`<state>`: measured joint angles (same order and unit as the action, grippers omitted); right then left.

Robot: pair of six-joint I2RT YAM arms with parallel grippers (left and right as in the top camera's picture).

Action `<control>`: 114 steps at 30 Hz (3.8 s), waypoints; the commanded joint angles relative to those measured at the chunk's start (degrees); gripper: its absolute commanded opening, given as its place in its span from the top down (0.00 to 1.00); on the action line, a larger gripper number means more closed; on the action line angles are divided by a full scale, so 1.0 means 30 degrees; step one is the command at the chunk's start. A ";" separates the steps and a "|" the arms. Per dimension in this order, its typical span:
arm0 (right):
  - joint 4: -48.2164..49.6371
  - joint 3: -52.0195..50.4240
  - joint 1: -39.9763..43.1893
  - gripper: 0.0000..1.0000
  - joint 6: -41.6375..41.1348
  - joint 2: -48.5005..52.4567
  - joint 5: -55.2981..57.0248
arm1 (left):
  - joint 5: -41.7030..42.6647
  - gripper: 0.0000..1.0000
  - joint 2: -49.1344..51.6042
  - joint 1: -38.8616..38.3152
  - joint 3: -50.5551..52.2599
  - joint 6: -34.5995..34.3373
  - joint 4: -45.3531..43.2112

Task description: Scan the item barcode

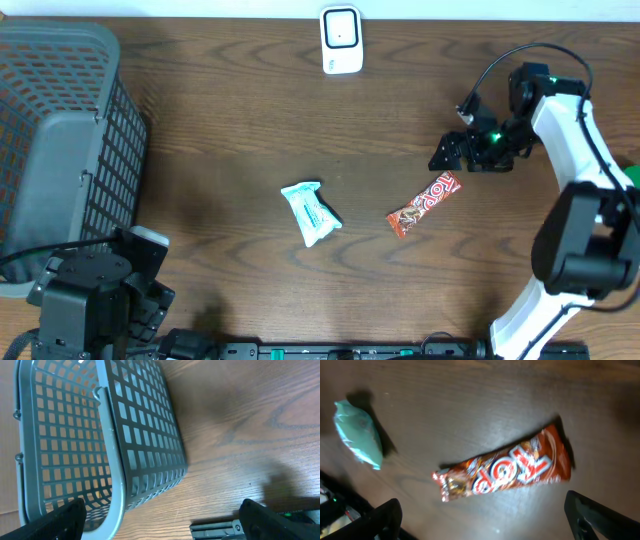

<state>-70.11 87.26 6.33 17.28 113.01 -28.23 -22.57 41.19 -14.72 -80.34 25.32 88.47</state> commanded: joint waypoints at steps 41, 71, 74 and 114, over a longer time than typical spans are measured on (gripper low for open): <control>0.0459 -0.0022 -0.0029 0.29 0.3701 0.6215 0.3832 | 0.0029 0.02 0.0000 0.0080 -0.0117 -0.0175 0.0007; 0.0364 0.0634 -0.0138 0.99 0.1559 0.2849 -0.0984 | 0.0029 0.02 0.0000 0.0080 -0.0117 -0.0175 0.0007; 0.0350 0.0648 -0.0138 0.98 0.1166 0.0823 -0.1574 | 0.0029 0.02 0.0000 0.0080 -0.0117 -0.0182 0.0000; -0.0845 0.0619 -1.5781 0.99 -1.1897 0.2135 2.3227 | 0.0029 0.02 0.0000 0.0080 -0.0117 -0.0175 0.0000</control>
<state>-72.38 88.51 -37.17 -17.04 116.75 49.25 -22.57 41.19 -14.72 -80.34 25.32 88.47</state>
